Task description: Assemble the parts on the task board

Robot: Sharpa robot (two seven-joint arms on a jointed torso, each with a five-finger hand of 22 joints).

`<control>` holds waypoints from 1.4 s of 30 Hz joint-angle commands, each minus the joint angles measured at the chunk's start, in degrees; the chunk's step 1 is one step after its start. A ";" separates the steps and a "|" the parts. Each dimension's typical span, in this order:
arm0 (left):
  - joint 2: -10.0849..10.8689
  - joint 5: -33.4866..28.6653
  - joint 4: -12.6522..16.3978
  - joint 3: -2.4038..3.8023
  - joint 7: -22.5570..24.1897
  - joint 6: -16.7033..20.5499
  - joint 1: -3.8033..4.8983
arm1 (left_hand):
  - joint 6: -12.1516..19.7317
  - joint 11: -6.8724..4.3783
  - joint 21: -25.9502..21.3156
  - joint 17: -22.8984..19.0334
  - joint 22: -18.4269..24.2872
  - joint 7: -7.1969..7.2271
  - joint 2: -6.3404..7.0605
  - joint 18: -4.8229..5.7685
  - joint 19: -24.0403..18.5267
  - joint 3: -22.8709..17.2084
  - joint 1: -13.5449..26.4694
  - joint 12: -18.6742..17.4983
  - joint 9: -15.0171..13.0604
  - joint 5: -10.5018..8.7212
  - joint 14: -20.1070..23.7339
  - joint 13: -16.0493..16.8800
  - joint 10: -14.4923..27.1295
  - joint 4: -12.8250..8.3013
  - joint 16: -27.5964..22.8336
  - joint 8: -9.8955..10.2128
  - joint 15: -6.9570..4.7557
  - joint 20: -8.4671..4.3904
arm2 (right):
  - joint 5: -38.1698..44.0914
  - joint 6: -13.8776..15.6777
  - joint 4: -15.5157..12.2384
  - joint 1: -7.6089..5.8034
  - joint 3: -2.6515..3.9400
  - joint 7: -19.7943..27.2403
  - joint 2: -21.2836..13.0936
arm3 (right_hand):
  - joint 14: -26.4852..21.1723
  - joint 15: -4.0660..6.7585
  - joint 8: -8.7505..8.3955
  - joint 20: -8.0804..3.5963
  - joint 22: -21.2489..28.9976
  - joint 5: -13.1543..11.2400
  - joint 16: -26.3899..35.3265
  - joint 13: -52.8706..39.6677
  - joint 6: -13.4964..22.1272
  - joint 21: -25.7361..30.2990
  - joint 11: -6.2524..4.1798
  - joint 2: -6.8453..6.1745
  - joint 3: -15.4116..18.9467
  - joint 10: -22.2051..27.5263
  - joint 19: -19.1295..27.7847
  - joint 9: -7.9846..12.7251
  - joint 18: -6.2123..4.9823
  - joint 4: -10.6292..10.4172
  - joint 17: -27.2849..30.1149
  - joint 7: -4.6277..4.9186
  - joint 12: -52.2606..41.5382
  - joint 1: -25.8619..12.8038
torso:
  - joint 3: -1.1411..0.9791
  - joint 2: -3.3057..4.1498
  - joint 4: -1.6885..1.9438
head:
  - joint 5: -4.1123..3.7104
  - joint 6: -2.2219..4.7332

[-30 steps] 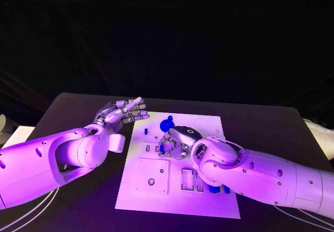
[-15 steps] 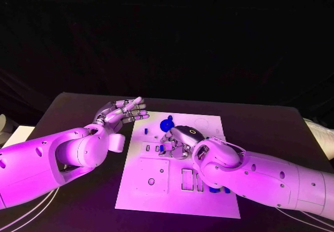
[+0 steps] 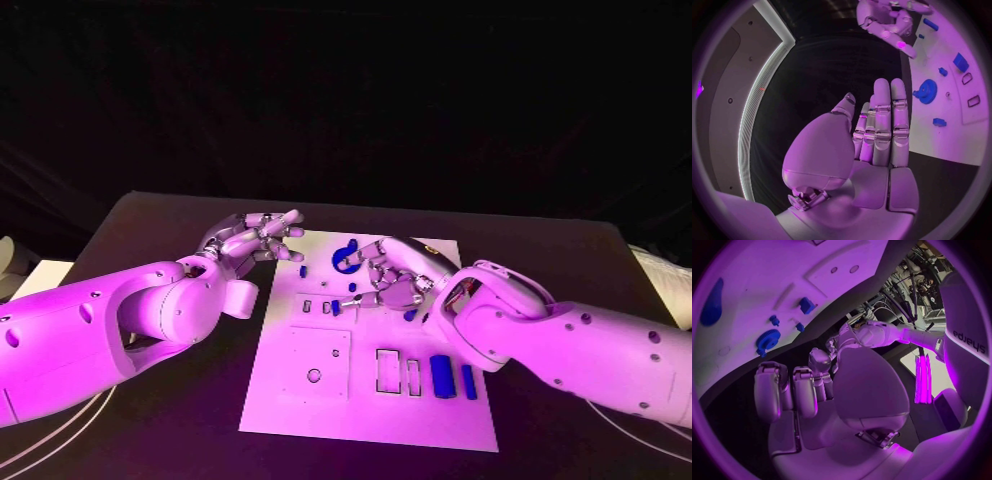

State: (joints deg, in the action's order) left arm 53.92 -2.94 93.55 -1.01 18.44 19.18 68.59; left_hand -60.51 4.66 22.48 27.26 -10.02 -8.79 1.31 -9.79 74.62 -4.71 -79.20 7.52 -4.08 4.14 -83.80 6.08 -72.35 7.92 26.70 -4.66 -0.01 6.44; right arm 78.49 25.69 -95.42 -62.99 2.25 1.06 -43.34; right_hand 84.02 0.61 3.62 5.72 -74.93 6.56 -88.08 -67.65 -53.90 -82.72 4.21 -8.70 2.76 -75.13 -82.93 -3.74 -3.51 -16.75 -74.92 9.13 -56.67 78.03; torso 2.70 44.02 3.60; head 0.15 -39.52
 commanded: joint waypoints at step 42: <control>-15.37 59.41 -9.97 0.07 -59.63 -25.12 5.62 | 3.21 -6.41 64.81 62.74 -74.85 6.69 -3.08 8.61 13.11 16.25 11.92 62.44 -24.63 -1.08 -6.20 60.71 -5.94 8.71 63.30 -28.74 -4.95 -5.00 | -29.11 0.45 1.77 -7.74 0.41 4.93 -11.98 | 5.13 0.47 0.87 -0.76 -0.14 5.16 0.38 1.63 -2.32 0.26 -1.06 3.81 1.03 0.35 0.01 -0.28 0.29 1.19 -11.83 -0.99 0.73 1.38 | -1.67 -2.13 -1.33 | 2.53 -2.30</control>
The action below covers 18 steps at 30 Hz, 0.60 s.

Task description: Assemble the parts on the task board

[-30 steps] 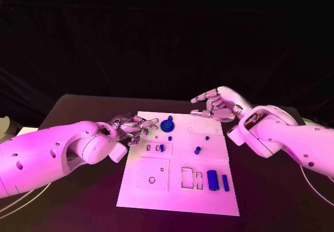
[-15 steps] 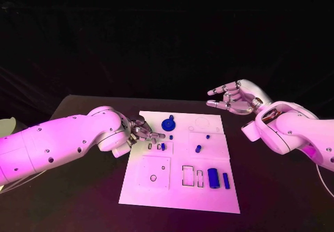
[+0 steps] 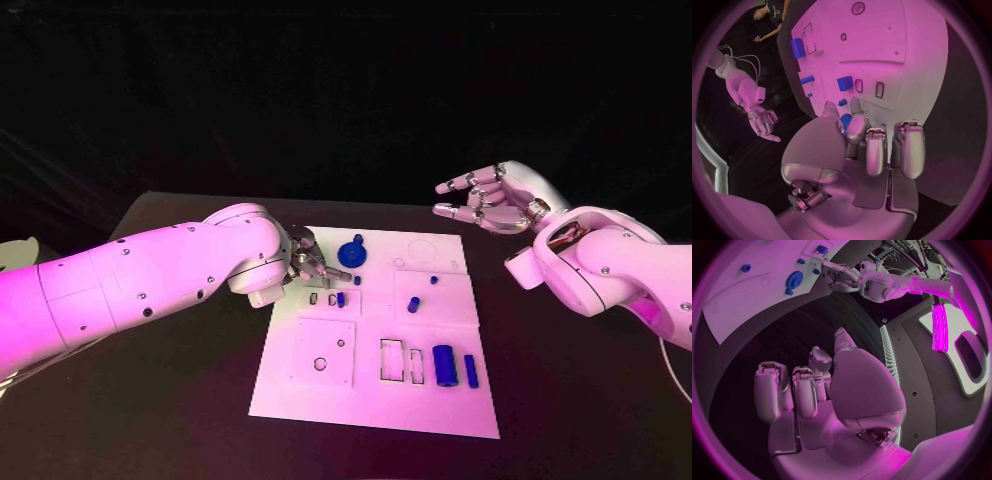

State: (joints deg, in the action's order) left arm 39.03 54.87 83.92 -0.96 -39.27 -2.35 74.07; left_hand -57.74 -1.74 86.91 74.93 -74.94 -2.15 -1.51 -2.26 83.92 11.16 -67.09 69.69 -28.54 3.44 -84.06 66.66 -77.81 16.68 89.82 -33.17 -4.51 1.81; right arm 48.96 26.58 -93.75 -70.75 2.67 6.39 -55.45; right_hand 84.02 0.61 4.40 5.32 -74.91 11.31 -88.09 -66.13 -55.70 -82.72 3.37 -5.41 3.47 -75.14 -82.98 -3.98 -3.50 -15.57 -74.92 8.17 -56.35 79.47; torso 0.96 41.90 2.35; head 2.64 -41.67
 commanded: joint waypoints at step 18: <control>-2.74 2.96 -2.12 -0.15 -2.72 -7.65 0.22 | 0.82 -0.18 0.86 15.07 -10.81 0.23 -0.63 1.27 4.15 0.40 -1.69 1.14 -1.84 -0.36 -5.94 1.17 -1.04 -0.20 0.18 -1.17 -0.58 -0.49 | 0.67 -0.08 0.30 0.05 -0.04 -0.12 0.53 | 5.12 0.55 -0.02 -0.46 -0.01 1.98 0.47 0.59 -0.64 0.38 -0.30 0.86 0.70 0.38 0.09 -0.03 0.26 0.13 -11.75 -0.09 0.73 0.19 | 0.08 0.00 -0.08 | 0.03 -0.76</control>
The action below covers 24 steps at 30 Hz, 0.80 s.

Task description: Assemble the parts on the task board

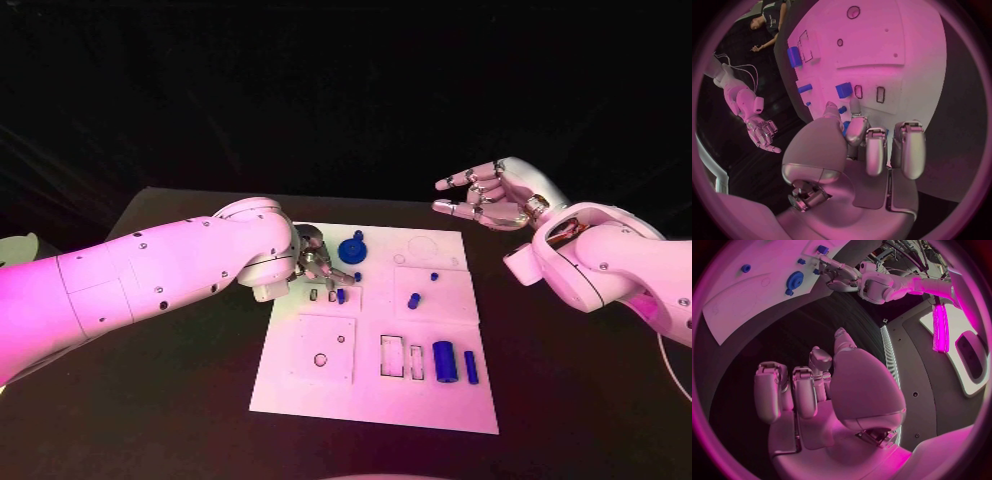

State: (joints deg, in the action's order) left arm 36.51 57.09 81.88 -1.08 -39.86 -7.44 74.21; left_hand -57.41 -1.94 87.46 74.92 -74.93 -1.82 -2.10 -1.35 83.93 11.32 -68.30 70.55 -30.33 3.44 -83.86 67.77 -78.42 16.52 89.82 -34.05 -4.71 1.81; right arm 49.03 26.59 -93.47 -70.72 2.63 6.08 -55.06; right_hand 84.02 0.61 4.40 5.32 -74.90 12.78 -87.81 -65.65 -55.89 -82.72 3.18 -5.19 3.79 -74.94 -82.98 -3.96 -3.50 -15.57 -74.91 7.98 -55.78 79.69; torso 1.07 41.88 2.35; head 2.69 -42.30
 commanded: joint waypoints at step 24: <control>-0.39 0.78 0.29 -0.20 -1.99 -4.12 0.07 | 0.60 -0.23 0.57 15.08 -11.31 0.20 -0.26 0.47 4.33 -0.01 -1.85 0.91 -1.80 -0.28 -6.14 0.87 -0.93 -0.17 0.18 -1.19 -0.59 -0.67 | 0.94 -0.44 0.81 0.17 -0.08 -0.12 0.82 | 5.12 0.60 -0.08 -0.52 -0.03 1.68 0.22 0.33 -0.55 0.40 -0.16 0.86 0.62 0.13 0.05 -0.04 0.27 0.18 -11.73 0.06 0.24 0.12 | -0.04 0.04 0.00 | 0.01 -0.29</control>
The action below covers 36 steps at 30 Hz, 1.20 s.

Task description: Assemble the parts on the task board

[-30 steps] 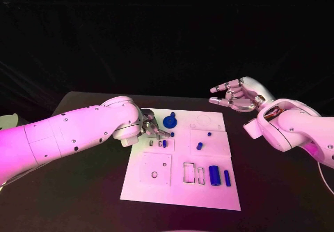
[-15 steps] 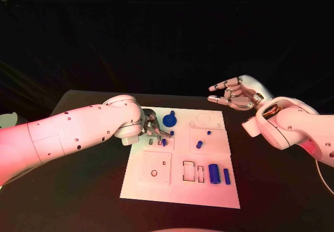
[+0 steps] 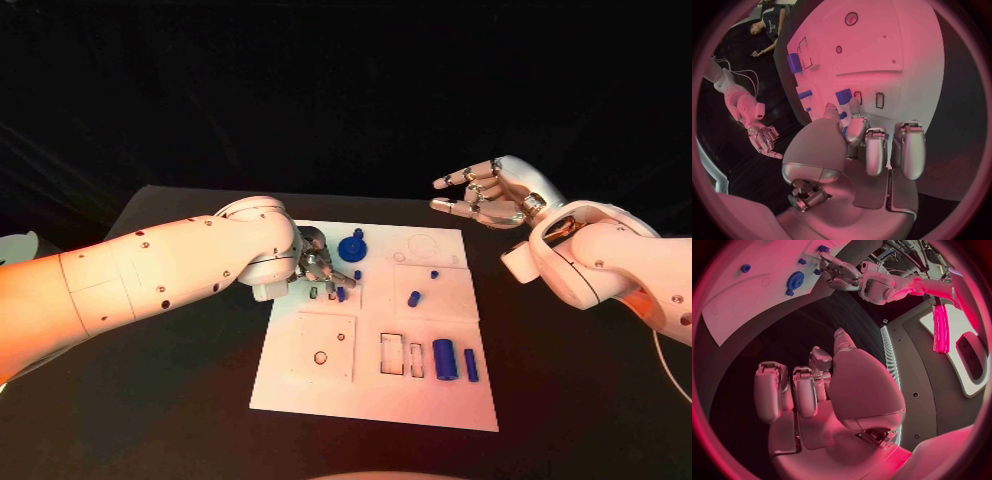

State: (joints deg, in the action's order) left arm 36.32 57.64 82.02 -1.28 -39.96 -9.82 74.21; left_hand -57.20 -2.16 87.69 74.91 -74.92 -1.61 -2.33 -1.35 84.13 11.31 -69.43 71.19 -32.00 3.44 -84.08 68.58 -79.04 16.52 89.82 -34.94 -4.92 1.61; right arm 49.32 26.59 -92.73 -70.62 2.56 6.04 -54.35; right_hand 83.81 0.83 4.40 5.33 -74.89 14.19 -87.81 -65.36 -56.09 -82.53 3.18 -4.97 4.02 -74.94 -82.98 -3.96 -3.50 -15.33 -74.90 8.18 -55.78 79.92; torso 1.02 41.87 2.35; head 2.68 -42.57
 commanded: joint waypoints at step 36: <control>-1.10 -0.12 -0.45 -0.15 -1.66 -3.08 0.05 | 1.50 -0.25 0.25 15.09 -11.28 0.21 0.59 0.42 4.00 -7.21 -6.76 -0.06 -3.40 -0.13 -5.92 0.33 -0.21 -0.29 0.18 -0.14 -0.56 -0.70 | 0.66 -1.25 0.35 0.14 -0.06 -0.46 0.40 | 5.33 0.39 -0.08 -0.53 -0.02 0.34 0.25 0.09 -0.35 0.22 -0.17 0.67 0.39 0.15 0.06 -0.05 0.26 -0.04 -11.70 -0.15 0.29 -0.08 | 0.02 0.06 0.02 | -0.12 -0.60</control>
State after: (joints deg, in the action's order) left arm 35.38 57.62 81.60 -1.42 -40.01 -11.58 74.20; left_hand -56.18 -2.24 87.65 74.94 -74.91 -1.42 -1.64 -1.35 83.93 4.32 -75.71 71.01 -35.37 3.44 -83.87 68.81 -79.12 16.23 89.82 -35.22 -5.12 1.41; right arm 49.43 26.19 -92.36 -70.51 2.49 5.59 -54.02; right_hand 83.81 0.82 4.40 5.33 -74.89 14.19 -87.81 -65.37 -56.09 -82.54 3.19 -4.97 4.01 -74.95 -82.98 -3.95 -3.51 -15.33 -74.93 8.18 -55.78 79.92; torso 1.04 41.95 2.33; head 2.58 -43.10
